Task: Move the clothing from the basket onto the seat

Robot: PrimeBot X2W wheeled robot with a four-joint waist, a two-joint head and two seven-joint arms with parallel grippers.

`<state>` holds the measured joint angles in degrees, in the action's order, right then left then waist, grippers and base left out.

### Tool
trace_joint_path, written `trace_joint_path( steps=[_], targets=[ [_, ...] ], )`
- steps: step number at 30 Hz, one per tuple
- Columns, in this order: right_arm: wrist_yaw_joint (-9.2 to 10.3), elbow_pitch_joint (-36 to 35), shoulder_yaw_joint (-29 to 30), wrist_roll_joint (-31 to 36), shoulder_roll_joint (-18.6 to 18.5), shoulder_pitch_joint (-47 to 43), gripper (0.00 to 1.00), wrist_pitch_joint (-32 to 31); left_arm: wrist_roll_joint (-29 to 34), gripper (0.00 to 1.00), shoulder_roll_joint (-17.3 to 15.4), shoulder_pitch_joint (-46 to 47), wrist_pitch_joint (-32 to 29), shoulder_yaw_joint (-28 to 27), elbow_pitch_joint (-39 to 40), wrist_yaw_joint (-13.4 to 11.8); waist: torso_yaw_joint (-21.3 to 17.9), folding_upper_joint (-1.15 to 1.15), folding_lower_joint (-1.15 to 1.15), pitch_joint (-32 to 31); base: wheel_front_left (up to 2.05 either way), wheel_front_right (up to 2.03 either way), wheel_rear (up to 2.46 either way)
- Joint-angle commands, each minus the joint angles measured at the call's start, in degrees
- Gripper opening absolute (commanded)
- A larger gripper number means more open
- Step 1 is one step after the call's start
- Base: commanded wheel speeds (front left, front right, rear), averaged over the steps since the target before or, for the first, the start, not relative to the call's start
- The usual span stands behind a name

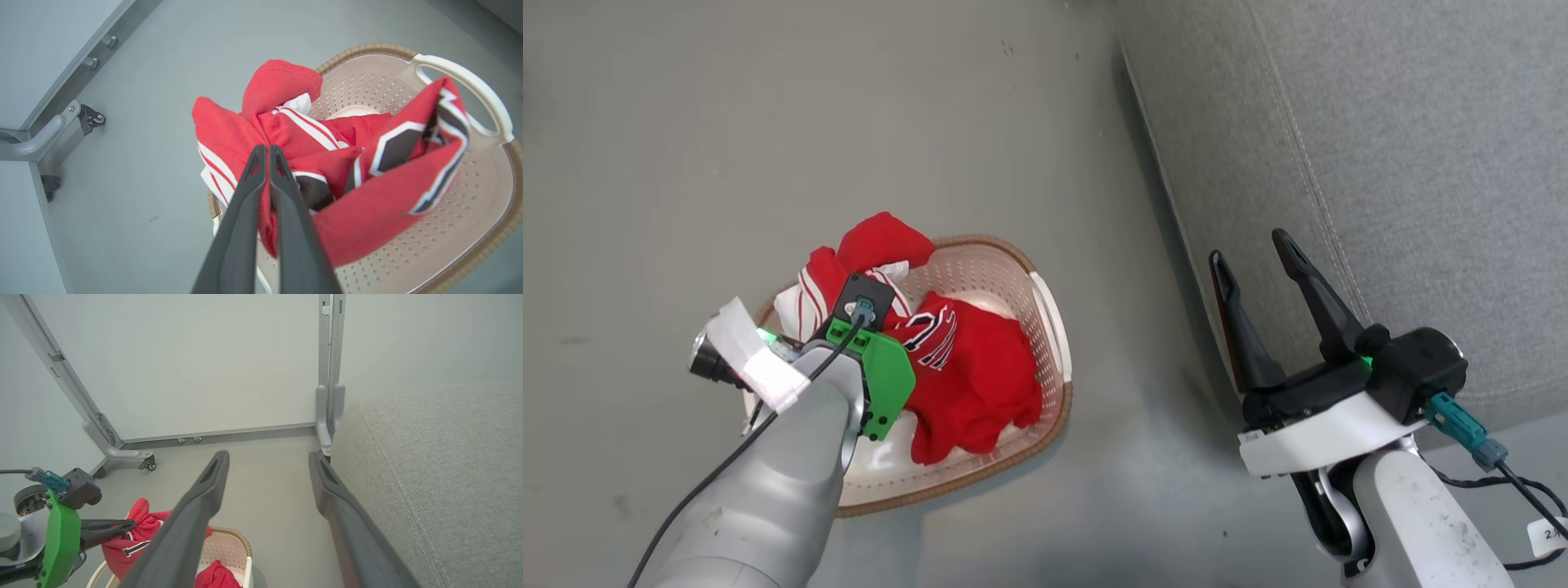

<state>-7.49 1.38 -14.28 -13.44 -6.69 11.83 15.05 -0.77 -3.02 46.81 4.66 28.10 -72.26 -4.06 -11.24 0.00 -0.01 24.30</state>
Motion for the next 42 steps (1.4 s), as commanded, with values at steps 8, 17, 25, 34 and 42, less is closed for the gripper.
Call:
trace_joint_path(
  steps=[8,17,25,34,42],
  targets=[
    [0.00,0.79,0.31,0.38,-0.99,-4.02,1.00,0.20,-4.49,0.00,0.12,-4.30,7.79,0.91,3.50,0.64,5.62,0.00,0.01,-11.76,0.00,0.00,0.00],
    [0.00,1.07,-0.09,0.48,-1.10,-6.75,1.00,0.20,-7.97,0.00,0.13,-8.27,10.66,1.96,16.30,-0.38,7.40,0.00,0.01,-17.08,0.00,0.00,0.00],
    [0.00,1.24,-0.57,0.67,-1.32,-8.89,1.00,0.20,-7.96,0.00,-2.13,-17.76,10.49,-2.48,40.21,-0.89,8.06,0.00,0.01,-21.42,0.00,0.00,0.00],
    [0.00,0.32,-0.37,0.85,-1.81,-10.60,1.00,0.20,-7.25,0.00,-1.47,-26.25,10.49,-9.78,63.34,0.50,8.22,0.00,0.01,-23.74,0.00,0.00,0.00],
    [0.00,-0.01,-0.17,1.15,-1.79,-11.76,1.00,0.20,-7.62,0.00,-0.13,-30.62,10.49,-15.29,78.73,2.47,8.17,0.00,0.01,-24.95,0.00,0.00,0.00]
  ],
)
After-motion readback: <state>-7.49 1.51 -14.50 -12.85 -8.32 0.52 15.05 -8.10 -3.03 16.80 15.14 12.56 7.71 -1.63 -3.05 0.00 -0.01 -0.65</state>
